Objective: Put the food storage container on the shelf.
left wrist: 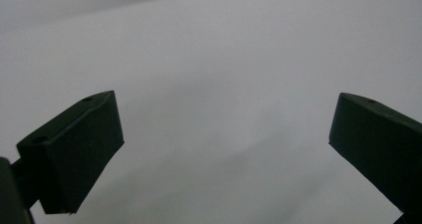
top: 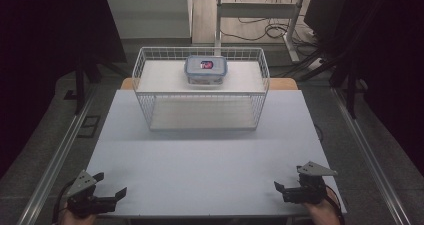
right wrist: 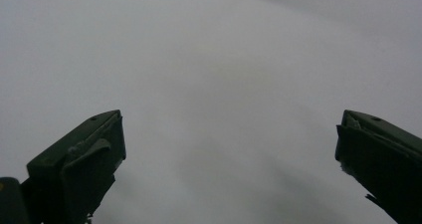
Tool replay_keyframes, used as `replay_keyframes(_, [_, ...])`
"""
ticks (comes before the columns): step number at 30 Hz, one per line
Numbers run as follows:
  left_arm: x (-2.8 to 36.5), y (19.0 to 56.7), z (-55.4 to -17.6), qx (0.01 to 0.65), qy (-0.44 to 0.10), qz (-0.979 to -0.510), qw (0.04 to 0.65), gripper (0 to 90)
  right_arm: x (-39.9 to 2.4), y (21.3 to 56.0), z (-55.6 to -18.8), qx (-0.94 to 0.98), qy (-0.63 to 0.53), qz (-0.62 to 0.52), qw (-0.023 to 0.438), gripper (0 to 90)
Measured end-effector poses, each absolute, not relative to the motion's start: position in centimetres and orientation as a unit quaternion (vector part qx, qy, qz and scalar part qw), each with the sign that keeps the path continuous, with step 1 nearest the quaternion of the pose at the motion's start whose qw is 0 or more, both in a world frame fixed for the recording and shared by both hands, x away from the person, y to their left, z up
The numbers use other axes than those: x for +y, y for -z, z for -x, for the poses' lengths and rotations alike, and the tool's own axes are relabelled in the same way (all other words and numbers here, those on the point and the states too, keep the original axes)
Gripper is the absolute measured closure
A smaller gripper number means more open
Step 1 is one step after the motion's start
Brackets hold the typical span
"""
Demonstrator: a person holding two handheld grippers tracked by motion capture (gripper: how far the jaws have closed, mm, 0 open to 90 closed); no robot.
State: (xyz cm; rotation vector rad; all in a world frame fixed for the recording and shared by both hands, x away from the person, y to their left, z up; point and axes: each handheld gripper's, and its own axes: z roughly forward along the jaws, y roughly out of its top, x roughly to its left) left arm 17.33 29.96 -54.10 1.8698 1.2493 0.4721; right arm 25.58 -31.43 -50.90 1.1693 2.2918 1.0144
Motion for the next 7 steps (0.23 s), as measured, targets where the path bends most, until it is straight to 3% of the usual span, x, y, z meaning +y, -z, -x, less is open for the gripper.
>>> replay_keyframes(7, [29.85, 54.38, -17.58, 0.502, -0.177, -0.747, 0.400, 0.0, -31.32, 51.02, -25.63, 0.817, -0.355, -0.414, 0.186, 0.0])
